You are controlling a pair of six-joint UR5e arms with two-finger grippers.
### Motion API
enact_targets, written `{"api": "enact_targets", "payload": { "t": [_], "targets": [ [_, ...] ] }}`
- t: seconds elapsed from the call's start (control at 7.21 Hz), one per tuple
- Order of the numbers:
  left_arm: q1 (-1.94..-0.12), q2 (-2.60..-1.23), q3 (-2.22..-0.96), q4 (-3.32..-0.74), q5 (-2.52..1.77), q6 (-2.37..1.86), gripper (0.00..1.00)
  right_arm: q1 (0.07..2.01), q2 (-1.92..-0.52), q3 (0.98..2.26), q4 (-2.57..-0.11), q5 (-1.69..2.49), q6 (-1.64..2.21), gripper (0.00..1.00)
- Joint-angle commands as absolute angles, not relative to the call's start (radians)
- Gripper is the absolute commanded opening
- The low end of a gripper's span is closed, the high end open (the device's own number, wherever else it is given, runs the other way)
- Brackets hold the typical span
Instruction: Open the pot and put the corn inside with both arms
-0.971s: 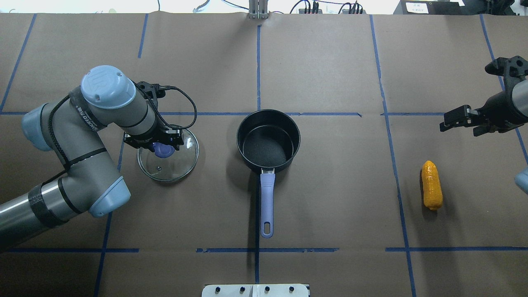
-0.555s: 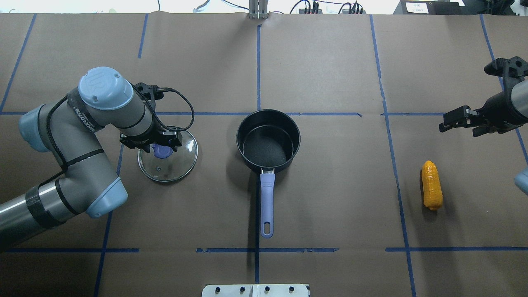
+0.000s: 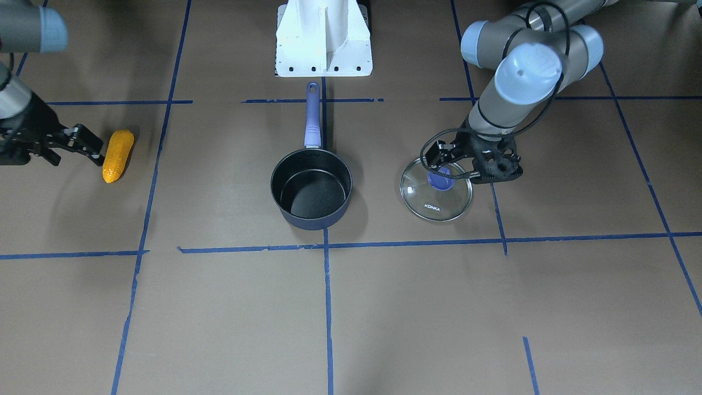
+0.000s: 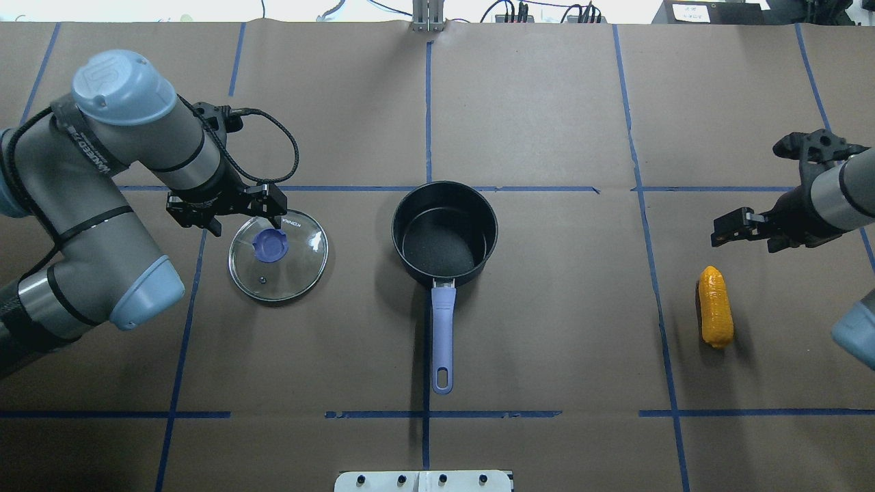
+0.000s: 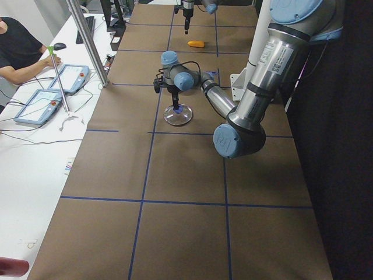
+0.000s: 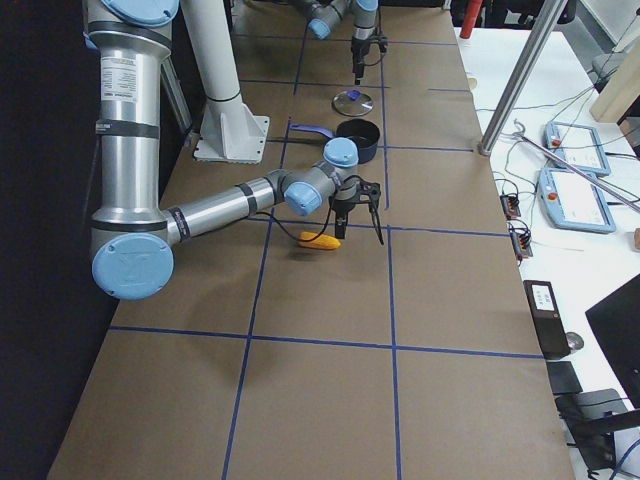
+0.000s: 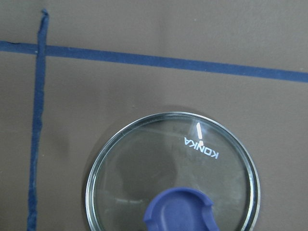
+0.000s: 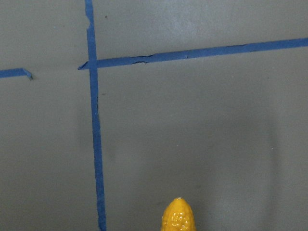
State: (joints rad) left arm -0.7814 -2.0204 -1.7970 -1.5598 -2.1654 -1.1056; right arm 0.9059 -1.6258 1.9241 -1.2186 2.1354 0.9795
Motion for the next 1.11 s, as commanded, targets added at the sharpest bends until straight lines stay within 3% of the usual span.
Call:
{"api": "enact_targets", "payload": {
  "t": [0.0,0.55,0.69,0.83,0.97],
  "targets": [
    [-0.801,-2.029,-1.844,-1.513,-2.181,-1.104,1.0,0.783,-1.682,1.922,-1.11,2.05,1.078,1.0],
    [-0.828,-2.029,-1.885,-1.478,-2.209,-1.104,1.0,0.68,-1.697,1.844,-1.062,2.014,1.114,1.0],
    [-0.828,-2.029,-1.913,-1.451,-2.209,-1.104,1.0,0.68,-1.697,1.844,-1.062,2.014,1.114,0.92],
    [-0.828,-2.028,-1.916,-1.447,-2.209,-1.104,1.0,0.683,-1.698,1.851,-1.06,2.014,1.112,0.33],
    [-0.83,-2.028,-1.916,-1.447,-2.207,-1.103,1.0,0.683,-1.7,1.858,-1.061,2.022,1.109,0.1]
  ]
}}
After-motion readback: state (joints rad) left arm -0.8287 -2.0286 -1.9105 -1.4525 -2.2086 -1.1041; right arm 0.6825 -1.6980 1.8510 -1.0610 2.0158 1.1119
